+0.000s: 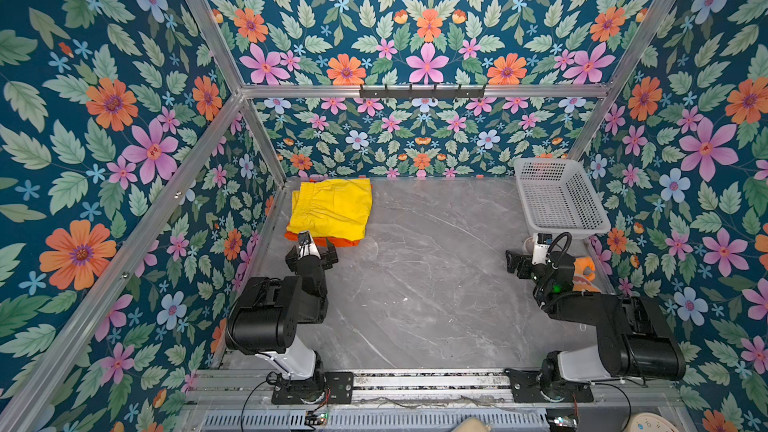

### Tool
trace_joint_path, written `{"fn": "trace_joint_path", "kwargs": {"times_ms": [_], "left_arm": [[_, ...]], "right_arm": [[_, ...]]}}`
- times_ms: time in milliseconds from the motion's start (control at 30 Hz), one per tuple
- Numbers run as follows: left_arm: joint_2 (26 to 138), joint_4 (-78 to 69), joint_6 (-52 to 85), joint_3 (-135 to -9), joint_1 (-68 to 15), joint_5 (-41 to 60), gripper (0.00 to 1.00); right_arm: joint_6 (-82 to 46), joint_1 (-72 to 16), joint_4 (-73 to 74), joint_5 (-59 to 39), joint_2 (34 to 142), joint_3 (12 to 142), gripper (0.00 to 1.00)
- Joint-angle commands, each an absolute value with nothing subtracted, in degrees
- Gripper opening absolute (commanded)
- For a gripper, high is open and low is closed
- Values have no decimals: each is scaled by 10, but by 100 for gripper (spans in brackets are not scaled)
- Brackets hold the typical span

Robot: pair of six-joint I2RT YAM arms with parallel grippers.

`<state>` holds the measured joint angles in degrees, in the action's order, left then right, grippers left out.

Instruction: Fold and stack the shorts

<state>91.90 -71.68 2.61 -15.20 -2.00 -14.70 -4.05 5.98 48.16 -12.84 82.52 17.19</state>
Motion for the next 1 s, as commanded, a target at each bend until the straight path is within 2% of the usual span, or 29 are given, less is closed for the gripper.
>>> {"fn": "trace_joint_path", "kwargs": {"times_ms": [0, 67, 100, 167, 233, 967], "left_arm": [[918, -719, 27, -154, -21, -147, 100], [920, -721, 26, -154, -21, -147, 100], [919, -719, 26, -154, -20, -147, 100], [919, -720, 26, -154, -20, -147, 100], [918, -720, 27, -154, -21, -147, 100], [919, -718, 23, -155, -21, -143, 100]], "right_arm": [[-30, 56, 484, -106, 818, 182, 99], [-33, 54, 525, -102, 833, 175, 99], [-31, 54, 487, -102, 820, 181, 99], [-33, 54, 522, -102, 832, 176, 99], [-30, 53, 490, -101, 820, 182, 99], [-32, 53, 499, -101, 824, 180, 99]]}}
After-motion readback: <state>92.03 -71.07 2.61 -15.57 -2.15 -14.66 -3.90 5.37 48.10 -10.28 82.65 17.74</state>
